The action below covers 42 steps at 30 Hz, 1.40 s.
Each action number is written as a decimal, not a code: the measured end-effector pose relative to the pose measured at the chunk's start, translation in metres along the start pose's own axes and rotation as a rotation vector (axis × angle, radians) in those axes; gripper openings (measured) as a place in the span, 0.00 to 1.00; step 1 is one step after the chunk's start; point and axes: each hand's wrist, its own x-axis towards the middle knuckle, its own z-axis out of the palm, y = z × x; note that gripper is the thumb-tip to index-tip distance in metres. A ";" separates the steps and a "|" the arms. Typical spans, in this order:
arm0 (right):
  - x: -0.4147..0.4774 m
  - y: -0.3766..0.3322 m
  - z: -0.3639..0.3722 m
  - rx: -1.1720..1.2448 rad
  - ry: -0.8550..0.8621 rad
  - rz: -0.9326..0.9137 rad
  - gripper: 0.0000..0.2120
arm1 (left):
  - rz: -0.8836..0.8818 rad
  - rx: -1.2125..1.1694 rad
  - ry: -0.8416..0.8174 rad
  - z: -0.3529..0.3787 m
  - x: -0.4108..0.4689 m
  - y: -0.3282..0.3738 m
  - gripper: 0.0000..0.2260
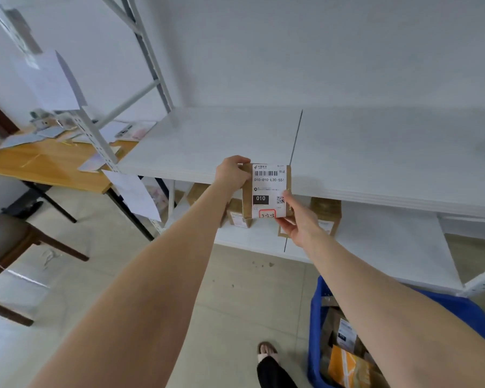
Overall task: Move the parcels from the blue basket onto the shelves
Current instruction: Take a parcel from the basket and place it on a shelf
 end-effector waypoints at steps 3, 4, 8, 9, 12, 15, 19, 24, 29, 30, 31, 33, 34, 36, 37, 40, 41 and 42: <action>0.032 -0.001 0.037 -0.014 -0.022 0.011 0.23 | 0.009 0.009 0.007 -0.022 0.041 -0.006 0.19; 0.042 -0.003 0.050 -0.021 -0.027 0.014 0.21 | 0.007 0.007 0.010 -0.030 0.055 -0.006 0.19; 0.073 -0.014 0.100 -0.019 -0.027 0.008 0.17 | -0.001 -0.014 0.005 -0.061 0.107 -0.004 0.18; 0.080 -0.017 0.112 -0.025 -0.029 0.006 0.17 | 0.004 -0.018 0.008 -0.069 0.117 -0.003 0.18; 0.095 -0.024 0.145 -0.054 -0.028 -0.003 0.18 | 0.007 -0.045 0.013 -0.091 0.145 -0.005 0.18; 0.108 -0.026 0.170 -0.059 -0.013 -0.013 0.18 | 0.010 -0.073 0.000 -0.109 0.168 -0.008 0.18; 0.120 -0.024 0.198 -0.043 0.010 -0.053 0.17 | 0.055 -0.093 -0.039 -0.128 0.197 -0.014 0.18; 0.127 -0.015 0.242 -0.012 0.057 -0.144 0.17 | 0.139 -0.095 -0.119 -0.163 0.234 -0.019 0.18; 0.121 0.002 0.290 0.037 0.110 -0.221 0.14 | 0.246 -0.116 -0.204 -0.206 0.258 -0.025 0.15; 0.118 0.004 0.298 0.039 0.116 -0.238 0.14 | 0.267 -0.121 -0.218 -0.214 0.260 -0.024 0.15; 0.114 0.005 0.305 0.040 0.124 -0.255 0.14 | 0.284 -0.127 -0.231 -0.221 0.261 -0.023 0.15; 0.104 0.006 0.315 0.032 0.138 -0.290 0.14 | 0.308 -0.144 -0.256 -0.235 0.261 -0.020 0.15; 0.098 0.006 0.319 0.026 0.143 -0.308 0.14 | 0.320 -0.152 -0.267 -0.242 0.260 -0.017 0.15; 0.087 0.004 0.324 0.017 0.153 -0.341 0.14 | 0.351 -0.152 -0.279 -0.254 0.254 -0.009 0.14; 0.080 0.002 0.326 0.014 0.154 -0.357 0.14 | 0.370 -0.146 -0.280 -0.260 0.250 -0.005 0.15; 0.057 -0.002 0.332 0.003 0.153 -0.411 0.14 | 0.431 -0.121 -0.269 -0.279 0.231 0.008 0.18; 0.048 -0.004 0.333 0.006 0.147 -0.433 0.14 | 0.451 -0.116 -0.261 -0.285 0.222 0.013 0.19; 0.039 -0.005 0.334 0.010 0.138 -0.456 0.13 | 0.471 -0.114 -0.252 -0.290 0.214 0.018 0.20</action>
